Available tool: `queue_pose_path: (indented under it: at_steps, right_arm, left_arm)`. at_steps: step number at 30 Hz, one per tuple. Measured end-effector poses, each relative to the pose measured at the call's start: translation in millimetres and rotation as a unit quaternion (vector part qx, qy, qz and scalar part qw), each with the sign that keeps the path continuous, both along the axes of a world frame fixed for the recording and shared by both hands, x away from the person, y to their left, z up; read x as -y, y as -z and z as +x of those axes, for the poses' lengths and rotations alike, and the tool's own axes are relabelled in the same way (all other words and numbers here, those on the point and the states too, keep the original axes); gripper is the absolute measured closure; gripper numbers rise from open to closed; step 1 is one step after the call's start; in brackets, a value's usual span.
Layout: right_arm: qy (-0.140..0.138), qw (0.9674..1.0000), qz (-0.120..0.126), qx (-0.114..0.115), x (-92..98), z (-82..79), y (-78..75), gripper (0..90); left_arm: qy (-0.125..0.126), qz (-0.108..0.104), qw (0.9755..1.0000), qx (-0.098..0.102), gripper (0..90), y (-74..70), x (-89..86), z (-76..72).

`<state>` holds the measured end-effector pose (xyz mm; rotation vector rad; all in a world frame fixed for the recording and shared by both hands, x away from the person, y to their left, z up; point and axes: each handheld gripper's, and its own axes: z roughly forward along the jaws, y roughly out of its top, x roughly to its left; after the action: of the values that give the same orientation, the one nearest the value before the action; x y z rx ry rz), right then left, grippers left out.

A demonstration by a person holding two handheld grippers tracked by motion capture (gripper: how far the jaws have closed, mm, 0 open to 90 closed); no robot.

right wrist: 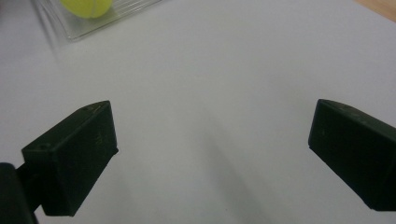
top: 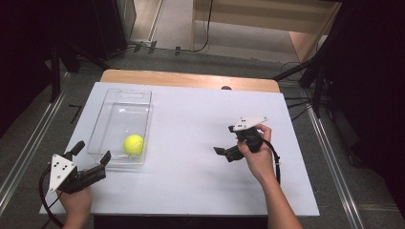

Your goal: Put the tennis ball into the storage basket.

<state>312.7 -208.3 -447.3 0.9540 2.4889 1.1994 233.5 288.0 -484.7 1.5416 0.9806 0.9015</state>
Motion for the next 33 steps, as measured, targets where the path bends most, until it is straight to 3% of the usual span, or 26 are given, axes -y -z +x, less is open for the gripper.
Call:
queue_pose_path:
  at_steps: [17, 26, 33]
  right_arm:
    - [0.048, 0.9986, 0.021, 0.013, 47.8, -26.1, 12.5, 0.2]
    - [0.075, 0.9965, 0.034, 0.01, 68.5, -40.4, 22.6, 0.2]
    - [0.092, 0.9946, 0.042, 0.021, 84.6, -52.3, 28.9, 0.2]
  left_arm:
    - [0.001, 0.003, 1.0, 0.002, 11.3, 0.2, 0.6, -0.2]
    - [0.002, 0.004, 1.0, 0.002, 11.3, 0.4, 1.0, -0.3]
    - [0.003, 0.005, 1.0, 0.002, 11.3, 0.4, 1.0, -0.3]
